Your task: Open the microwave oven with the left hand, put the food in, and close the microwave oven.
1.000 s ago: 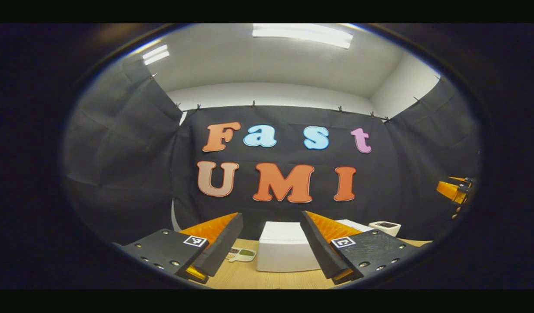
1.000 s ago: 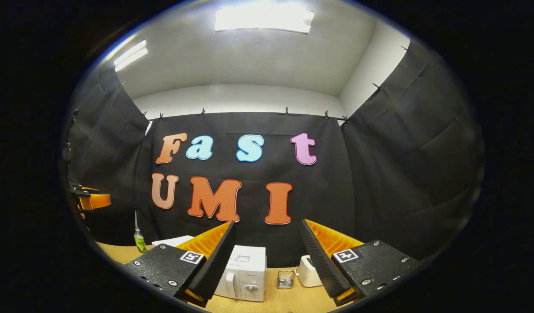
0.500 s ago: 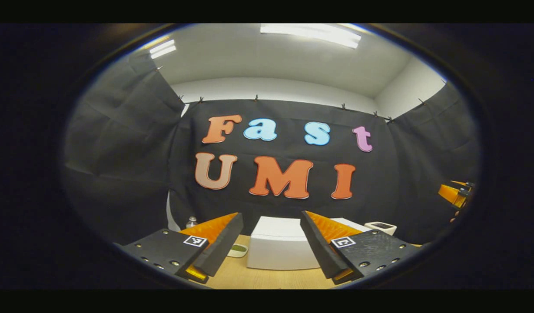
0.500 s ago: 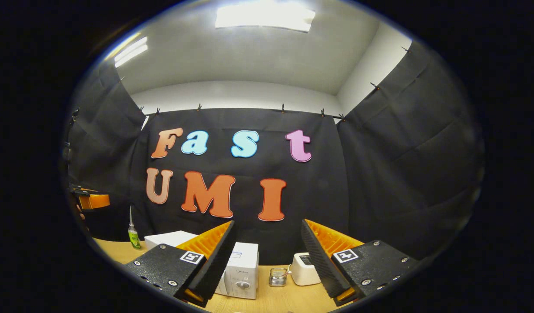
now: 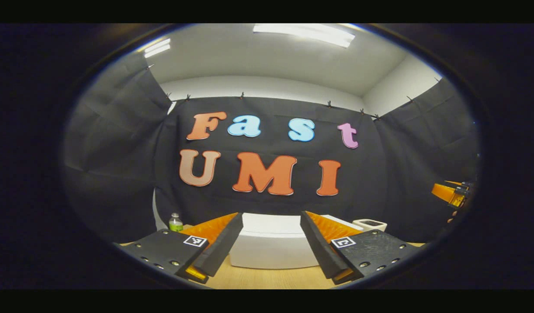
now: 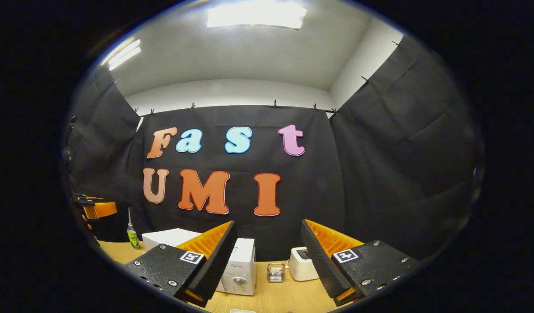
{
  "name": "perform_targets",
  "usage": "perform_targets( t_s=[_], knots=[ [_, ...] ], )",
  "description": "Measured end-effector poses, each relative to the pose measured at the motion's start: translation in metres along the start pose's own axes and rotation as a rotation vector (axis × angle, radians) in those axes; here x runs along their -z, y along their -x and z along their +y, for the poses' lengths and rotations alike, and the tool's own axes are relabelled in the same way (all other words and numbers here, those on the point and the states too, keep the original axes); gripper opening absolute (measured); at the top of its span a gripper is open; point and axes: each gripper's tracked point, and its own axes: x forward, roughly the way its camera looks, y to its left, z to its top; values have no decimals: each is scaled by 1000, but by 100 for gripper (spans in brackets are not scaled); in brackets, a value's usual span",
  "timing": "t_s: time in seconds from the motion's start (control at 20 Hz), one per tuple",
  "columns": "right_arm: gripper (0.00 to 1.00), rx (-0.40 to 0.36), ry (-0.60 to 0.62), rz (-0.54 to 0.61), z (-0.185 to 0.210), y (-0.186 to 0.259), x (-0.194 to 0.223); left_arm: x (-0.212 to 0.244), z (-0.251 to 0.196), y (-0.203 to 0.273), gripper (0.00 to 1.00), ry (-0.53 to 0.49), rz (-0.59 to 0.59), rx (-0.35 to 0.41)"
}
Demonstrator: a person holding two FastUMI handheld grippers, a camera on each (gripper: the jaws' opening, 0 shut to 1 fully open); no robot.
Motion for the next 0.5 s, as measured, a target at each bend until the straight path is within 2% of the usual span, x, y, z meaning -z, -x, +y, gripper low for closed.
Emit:
perform_targets(
  t_s=[0.15,0.2,0.25,0.5],
  knots=[
    [92,23,8,42,-13,4,22,25,-32,-7,87,5,16,49],
    [92,29,9,58,-17,7,30,35,-46,-10,84,14,23,74],
    [92,35,8,72,-20,10,36,47,-60,-11,87,21,38,97],
    [93,53,-4,126,-42,22,70,97,-111,-23,88,32,103,153]
  ],
)
